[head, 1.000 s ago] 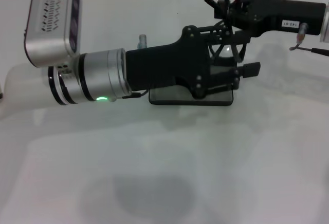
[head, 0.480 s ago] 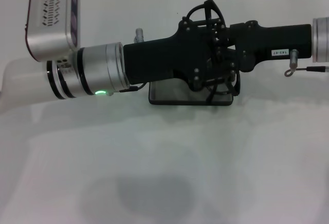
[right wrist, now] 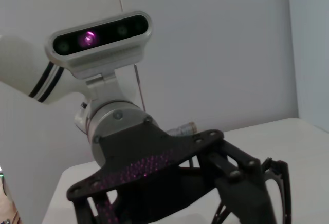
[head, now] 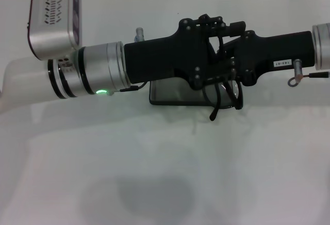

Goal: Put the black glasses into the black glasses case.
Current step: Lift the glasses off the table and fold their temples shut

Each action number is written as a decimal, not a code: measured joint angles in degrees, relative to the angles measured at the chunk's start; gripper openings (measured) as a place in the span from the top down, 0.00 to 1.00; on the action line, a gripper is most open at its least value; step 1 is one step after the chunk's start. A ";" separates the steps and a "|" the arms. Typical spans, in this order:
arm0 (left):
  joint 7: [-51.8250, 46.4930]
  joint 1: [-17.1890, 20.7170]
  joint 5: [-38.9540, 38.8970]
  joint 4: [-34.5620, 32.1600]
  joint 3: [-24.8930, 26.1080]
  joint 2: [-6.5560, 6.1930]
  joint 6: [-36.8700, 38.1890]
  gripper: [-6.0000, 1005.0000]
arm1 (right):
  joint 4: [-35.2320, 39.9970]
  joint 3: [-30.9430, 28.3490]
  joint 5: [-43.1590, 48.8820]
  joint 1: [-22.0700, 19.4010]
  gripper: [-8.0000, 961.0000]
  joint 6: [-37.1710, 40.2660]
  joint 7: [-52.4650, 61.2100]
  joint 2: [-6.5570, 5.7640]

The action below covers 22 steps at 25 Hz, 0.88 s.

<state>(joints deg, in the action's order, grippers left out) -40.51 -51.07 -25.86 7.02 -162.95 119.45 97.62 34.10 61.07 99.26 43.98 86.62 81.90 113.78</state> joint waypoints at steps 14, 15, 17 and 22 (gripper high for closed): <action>-0.01 0.22 0.12 -0.50 0.00 -0.06 0.78 0.44 | -0.07 -2.14 -0.38 -1.40 0.88 -4.89 -0.63 -0.24; -0.01 0.22 0.23 -0.51 0.00 -0.06 0.79 0.44 | -0.04 -2.76 -0.39 -1.61 0.88 -5.04 -0.83 -0.03; -0.02 0.20 0.47 -0.52 0.00 -0.05 0.80 0.44 | 0.04 -3.83 -0.40 -1.87 0.88 -5.27 -1.31 0.34; -0.70 0.16 0.97 -0.59 0.00 -0.01 0.81 0.44 | 0.08 -5.41 -1.02 -2.07 0.88 -5.18 -3.24 1.00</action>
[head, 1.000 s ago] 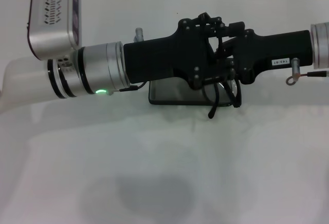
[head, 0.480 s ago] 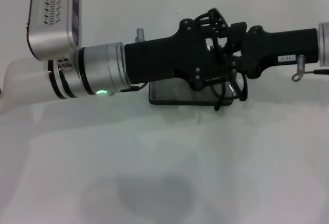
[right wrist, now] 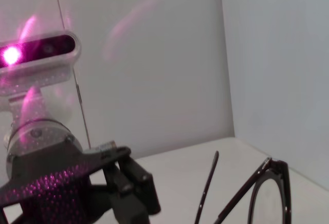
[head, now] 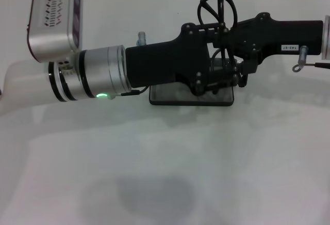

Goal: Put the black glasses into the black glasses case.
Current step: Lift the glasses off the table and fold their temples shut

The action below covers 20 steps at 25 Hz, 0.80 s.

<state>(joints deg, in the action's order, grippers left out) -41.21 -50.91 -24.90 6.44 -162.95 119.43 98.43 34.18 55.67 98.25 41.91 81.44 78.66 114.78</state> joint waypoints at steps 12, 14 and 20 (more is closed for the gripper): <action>-3.82 -0.74 1.01 0.48 0.00 0.02 -1.01 0.44 | 0.64 0.08 -0.33 -0.67 0.88 4.13 -4.00 0.52; -3.85 -0.81 1.02 0.49 0.00 0.01 -1.28 0.44 | 0.64 -0.04 -0.33 -0.77 0.88 5.19 -4.63 0.52; -3.89 -0.85 1.05 0.52 0.00 0.01 -1.39 0.44 | 0.64 -0.02 -0.34 -1.11 0.88 5.28 -5.46 0.50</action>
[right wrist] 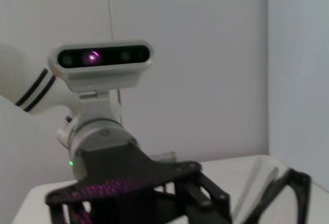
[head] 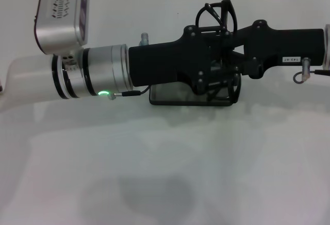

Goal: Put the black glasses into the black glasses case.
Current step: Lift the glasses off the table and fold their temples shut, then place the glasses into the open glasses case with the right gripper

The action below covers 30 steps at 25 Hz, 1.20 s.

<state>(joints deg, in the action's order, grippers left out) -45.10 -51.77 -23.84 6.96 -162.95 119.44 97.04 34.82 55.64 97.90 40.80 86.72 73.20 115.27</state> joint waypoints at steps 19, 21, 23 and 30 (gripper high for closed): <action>4.34 15.30 -22.24 5.77 0.10 -1.15 1.40 0.44 | 31.61 23.67 27.47 2.19 0.88 -11.05 27.55 0.33; 4.35 17.12 -26.04 5.78 0.08 -1.18 0.25 0.44 | 33.00 27.88 32.10 4.54 0.88 -11.97 31.60 0.50; 4.46 18.29 -29.51 5.76 0.10 -1.08 -0.83 0.44 | 33.01 31.54 35.75 7.02 0.88 -13.44 34.81 0.65; 4.65 19.15 -32.16 5.78 0.09 -0.74 -1.71 0.44 | 31.20 47.56 44.55 11.15 0.88 -22.20 45.59 0.91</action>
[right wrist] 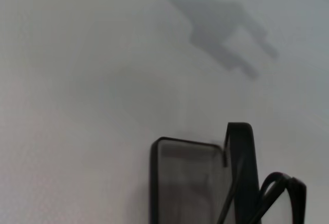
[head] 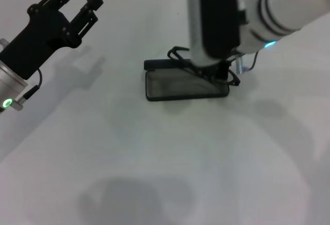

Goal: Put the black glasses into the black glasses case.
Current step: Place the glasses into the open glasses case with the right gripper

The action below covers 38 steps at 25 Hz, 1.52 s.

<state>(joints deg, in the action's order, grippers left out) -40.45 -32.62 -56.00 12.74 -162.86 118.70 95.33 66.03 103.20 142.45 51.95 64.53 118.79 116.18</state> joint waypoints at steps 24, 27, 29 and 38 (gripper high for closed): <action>-5.20 -2.98 2.30 0.10 -0.09 -1.67 -1.27 0.44 | 5.88 15.97 11.66 -10.72 0.87 -20.42 7.43 0.01; -5.32 -3.38 2.78 0.09 -0.09 -1.69 -1.42 0.44 | 4.87 16.63 12.49 -11.27 0.87 -22.89 7.47 0.00; -5.28 -3.48 2.86 0.09 -0.09 -1.68 -1.60 0.44 | 4.12 17.00 13.03 -11.54 0.87 -25.04 7.49 0.01; -4.97 -4.11 3.44 0.09 -0.09 -1.60 -2.69 0.44 | 1.25 18.86 14.88 -12.27 0.86 -32.10 7.53 0.01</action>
<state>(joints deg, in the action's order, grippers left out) -45.42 -36.73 -52.57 12.83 -162.95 117.10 92.64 67.28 122.06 157.34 39.68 32.43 126.32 116.19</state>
